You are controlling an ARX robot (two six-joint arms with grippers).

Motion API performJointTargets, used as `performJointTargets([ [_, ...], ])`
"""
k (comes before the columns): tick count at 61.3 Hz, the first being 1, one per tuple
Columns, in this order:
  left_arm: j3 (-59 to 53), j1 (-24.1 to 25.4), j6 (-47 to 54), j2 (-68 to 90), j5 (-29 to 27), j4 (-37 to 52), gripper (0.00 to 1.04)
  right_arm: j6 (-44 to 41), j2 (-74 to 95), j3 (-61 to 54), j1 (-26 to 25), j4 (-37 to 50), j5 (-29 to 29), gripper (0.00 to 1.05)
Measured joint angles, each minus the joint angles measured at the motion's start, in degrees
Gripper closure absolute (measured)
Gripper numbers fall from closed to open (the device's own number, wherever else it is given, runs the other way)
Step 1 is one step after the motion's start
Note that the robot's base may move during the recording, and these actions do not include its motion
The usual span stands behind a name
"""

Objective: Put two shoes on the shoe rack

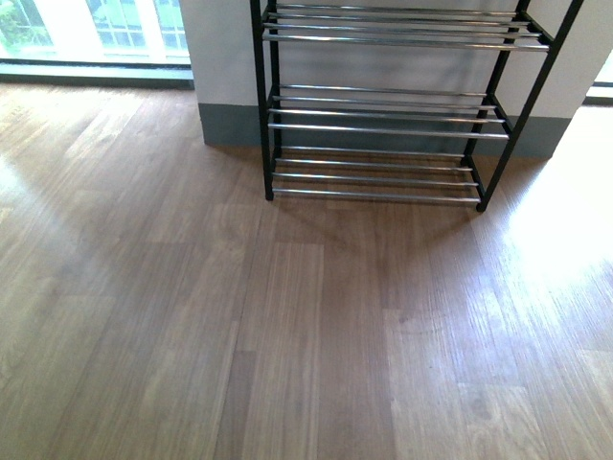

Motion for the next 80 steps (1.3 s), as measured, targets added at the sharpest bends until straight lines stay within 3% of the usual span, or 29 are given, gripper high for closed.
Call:
performJointTargets([
  [80, 0.0, 0.0, 0.0, 0.0, -0.07, 0.02, 0.09, 0.0, -0.04, 0.0, 0.0, 0.0, -0.15, 0.09],
])
